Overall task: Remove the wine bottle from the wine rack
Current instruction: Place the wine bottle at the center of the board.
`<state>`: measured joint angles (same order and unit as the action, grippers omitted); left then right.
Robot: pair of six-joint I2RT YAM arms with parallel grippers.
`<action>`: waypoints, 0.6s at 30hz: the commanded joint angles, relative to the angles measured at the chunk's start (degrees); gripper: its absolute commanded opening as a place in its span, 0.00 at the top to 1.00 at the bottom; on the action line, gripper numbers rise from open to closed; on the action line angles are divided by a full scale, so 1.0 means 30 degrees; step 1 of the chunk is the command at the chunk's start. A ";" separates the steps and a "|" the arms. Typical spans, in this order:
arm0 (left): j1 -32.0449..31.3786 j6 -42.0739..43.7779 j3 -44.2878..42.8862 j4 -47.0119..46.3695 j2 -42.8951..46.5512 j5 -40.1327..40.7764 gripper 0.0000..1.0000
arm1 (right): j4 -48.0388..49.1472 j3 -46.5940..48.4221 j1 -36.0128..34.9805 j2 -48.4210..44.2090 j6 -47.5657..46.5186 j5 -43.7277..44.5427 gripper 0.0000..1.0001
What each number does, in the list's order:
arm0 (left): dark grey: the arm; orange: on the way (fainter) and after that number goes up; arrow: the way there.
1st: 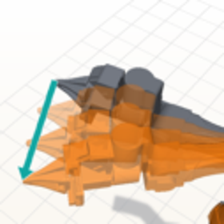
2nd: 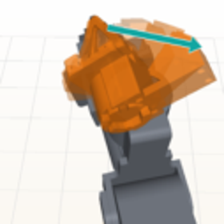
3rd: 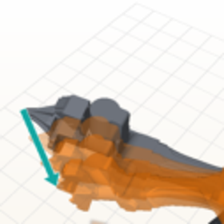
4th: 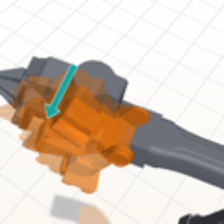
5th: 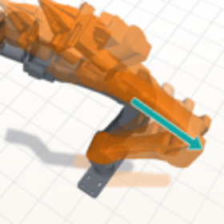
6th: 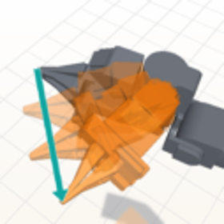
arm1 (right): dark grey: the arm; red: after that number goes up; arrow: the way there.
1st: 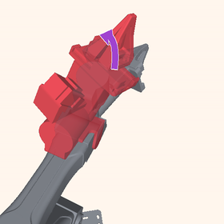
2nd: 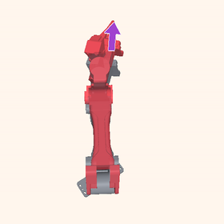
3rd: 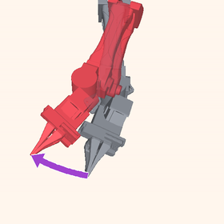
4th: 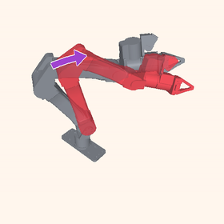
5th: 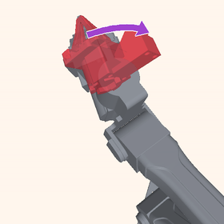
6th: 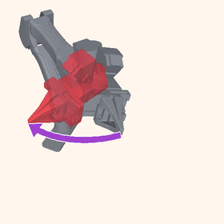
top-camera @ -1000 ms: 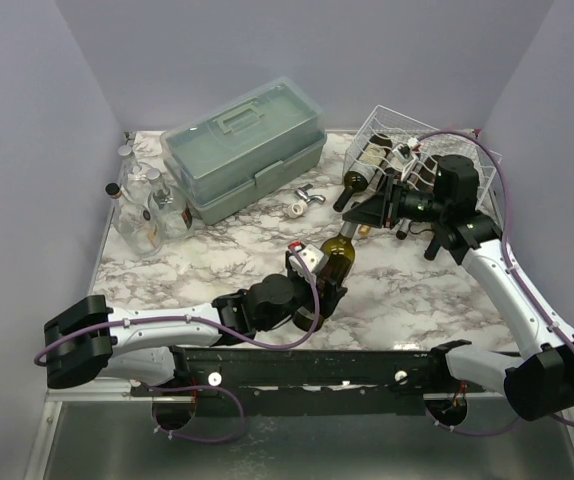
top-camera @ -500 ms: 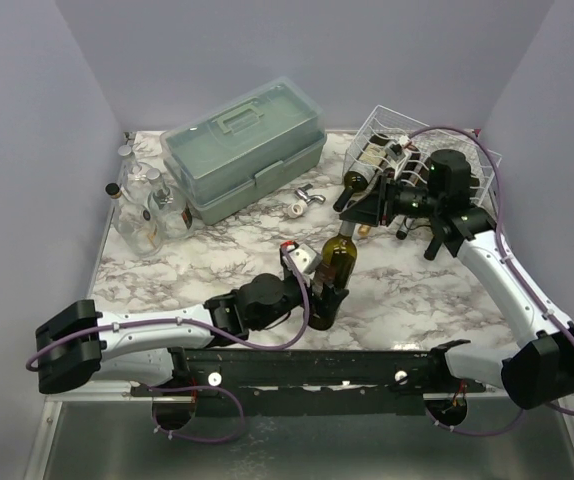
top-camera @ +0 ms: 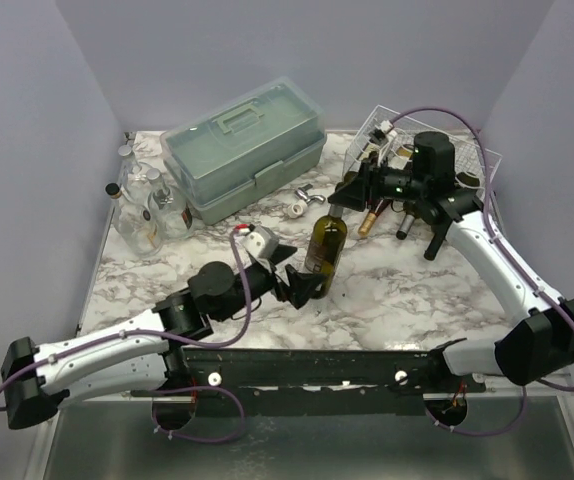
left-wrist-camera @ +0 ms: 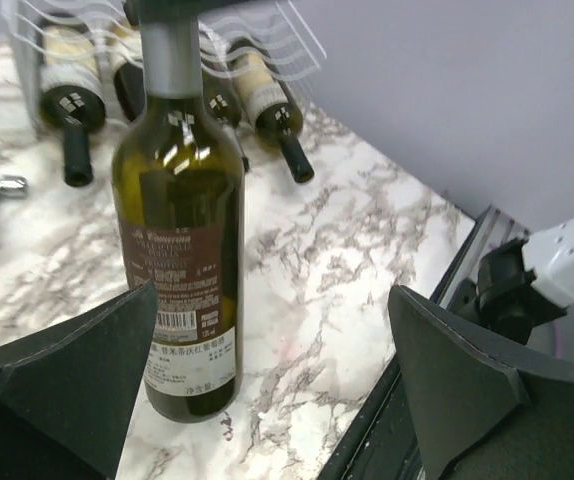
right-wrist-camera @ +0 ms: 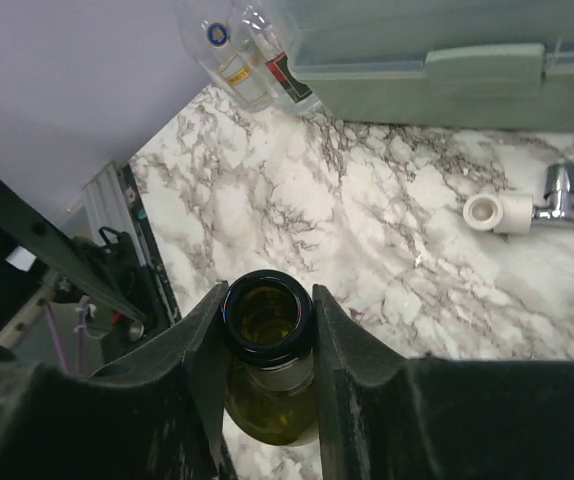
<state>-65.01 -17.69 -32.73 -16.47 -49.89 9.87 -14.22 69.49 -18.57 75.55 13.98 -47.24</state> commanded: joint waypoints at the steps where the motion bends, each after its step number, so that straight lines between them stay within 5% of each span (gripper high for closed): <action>1: 0.0899 0.0544 -0.2319 0.5302 0.2695 -0.0943 0.01 | 0.0909 0.2024 -0.1766 0.0853 -0.1548 0.1438 1.00; 10: 0.1661 0.1181 -0.6679 1.2732 0.7054 0.1388 0.01 | 0.2139 0.5034 -0.6036 0.3976 -0.3525 0.4303 1.00; 18: 0.1691 0.0776 -0.8565 1.4489 0.9689 0.2215 0.01 | 0.2103 0.9115 -1.0147 0.7920 -0.5418 0.7540 1.00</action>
<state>-60.31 -15.16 -56.97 20.58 -24.03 13.58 -12.36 89.86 -44.45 95.90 0.91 -30.52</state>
